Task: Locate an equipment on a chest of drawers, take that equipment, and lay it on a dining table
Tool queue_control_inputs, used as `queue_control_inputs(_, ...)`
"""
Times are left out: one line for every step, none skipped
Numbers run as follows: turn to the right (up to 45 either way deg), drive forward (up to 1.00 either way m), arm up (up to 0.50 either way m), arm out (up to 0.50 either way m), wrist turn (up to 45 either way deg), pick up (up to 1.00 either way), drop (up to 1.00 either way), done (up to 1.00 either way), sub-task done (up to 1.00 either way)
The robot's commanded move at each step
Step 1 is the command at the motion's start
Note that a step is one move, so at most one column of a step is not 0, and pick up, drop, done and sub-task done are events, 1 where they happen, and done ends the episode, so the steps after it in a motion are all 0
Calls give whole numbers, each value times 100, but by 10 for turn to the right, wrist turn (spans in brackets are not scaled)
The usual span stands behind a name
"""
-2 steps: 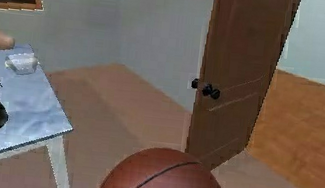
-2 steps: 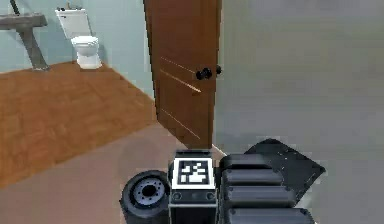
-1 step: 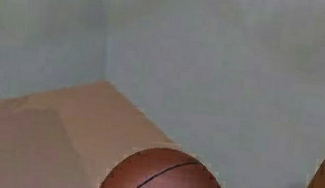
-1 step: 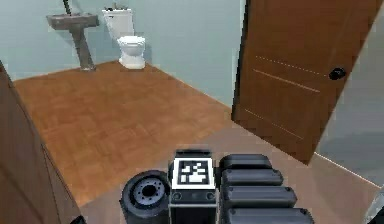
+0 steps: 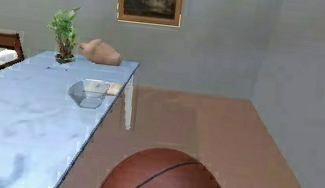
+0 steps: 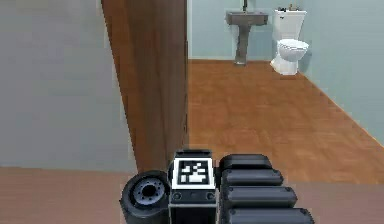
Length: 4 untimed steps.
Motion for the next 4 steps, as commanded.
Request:
queue_control_inputs(0, 100, 0, 0, 0, 0, 0, 0, 0)
queue_control_inputs(-90, 0, 0, 0, 0, 0, 0, 0, 0)
queue_control_inputs(0, 5, 0, 0, 0, 0, 0, 0, 0)
queue_control_inputs(450, 0, 0, 0, 0, 0, 0, 0, 0)
